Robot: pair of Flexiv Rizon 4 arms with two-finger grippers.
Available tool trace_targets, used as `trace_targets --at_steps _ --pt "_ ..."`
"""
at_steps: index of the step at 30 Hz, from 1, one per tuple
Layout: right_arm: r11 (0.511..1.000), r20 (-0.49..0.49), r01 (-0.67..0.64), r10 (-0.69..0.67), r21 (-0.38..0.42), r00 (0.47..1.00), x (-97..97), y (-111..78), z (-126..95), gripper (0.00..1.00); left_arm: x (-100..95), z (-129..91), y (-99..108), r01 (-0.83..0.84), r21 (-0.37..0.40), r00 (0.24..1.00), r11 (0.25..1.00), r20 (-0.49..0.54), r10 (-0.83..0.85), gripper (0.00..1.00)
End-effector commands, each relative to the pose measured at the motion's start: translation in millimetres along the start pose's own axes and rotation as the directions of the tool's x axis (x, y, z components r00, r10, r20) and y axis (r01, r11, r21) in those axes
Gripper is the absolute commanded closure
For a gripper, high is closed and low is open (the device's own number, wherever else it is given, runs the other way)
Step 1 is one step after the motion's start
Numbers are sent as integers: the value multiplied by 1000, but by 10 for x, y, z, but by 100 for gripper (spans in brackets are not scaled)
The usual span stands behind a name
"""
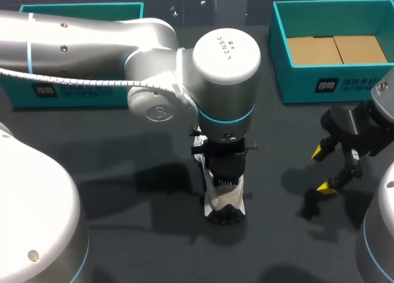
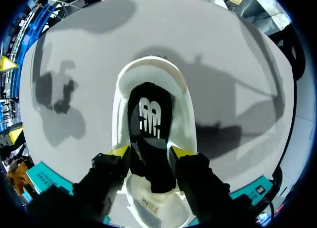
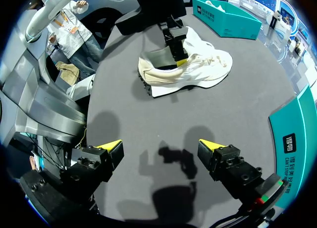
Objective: Take the shoe out of the shoebox, open the shoe tongue, remove and reinsert the insole, then place the shoe into the shoebox
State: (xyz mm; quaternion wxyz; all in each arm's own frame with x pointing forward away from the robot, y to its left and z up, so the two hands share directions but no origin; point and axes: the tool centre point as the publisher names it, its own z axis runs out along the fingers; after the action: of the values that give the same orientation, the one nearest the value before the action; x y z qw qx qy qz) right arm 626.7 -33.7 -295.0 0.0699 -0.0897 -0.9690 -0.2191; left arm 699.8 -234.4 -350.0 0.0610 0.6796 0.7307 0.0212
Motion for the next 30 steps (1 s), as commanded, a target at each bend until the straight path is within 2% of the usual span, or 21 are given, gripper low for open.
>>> trace_targets --at_steps 1,16,24,27,28,30 --pt "1000 4 0 0 2 1000 14 -1 9 0 -11 15 59 1 11 1000 1000 0 -1 52" --pt "1000 4 0 0 2 1000 14 -1 9 0 -27 -29 25 -22 19 1000 1000 6 22 52" --pt "1000 4 0 0 2 1000 14 -1 9 0 29 -59 41 -6 21 1000 1000 15 6 46" --pt "1000 4 0 0 2 1000 14 -1 9 0 33 -70 68 -1 22 1000 1000 13 1 51" --pt "1000 4 0 0 2 1000 14 -1 9 0 33 -78 76 1 22 1000 1000 14 -1 50" --pt "1000 4 0 0 2 1000 14 -1 9 0 33 -93 80 2 22 1000 1000 15 -2 42"
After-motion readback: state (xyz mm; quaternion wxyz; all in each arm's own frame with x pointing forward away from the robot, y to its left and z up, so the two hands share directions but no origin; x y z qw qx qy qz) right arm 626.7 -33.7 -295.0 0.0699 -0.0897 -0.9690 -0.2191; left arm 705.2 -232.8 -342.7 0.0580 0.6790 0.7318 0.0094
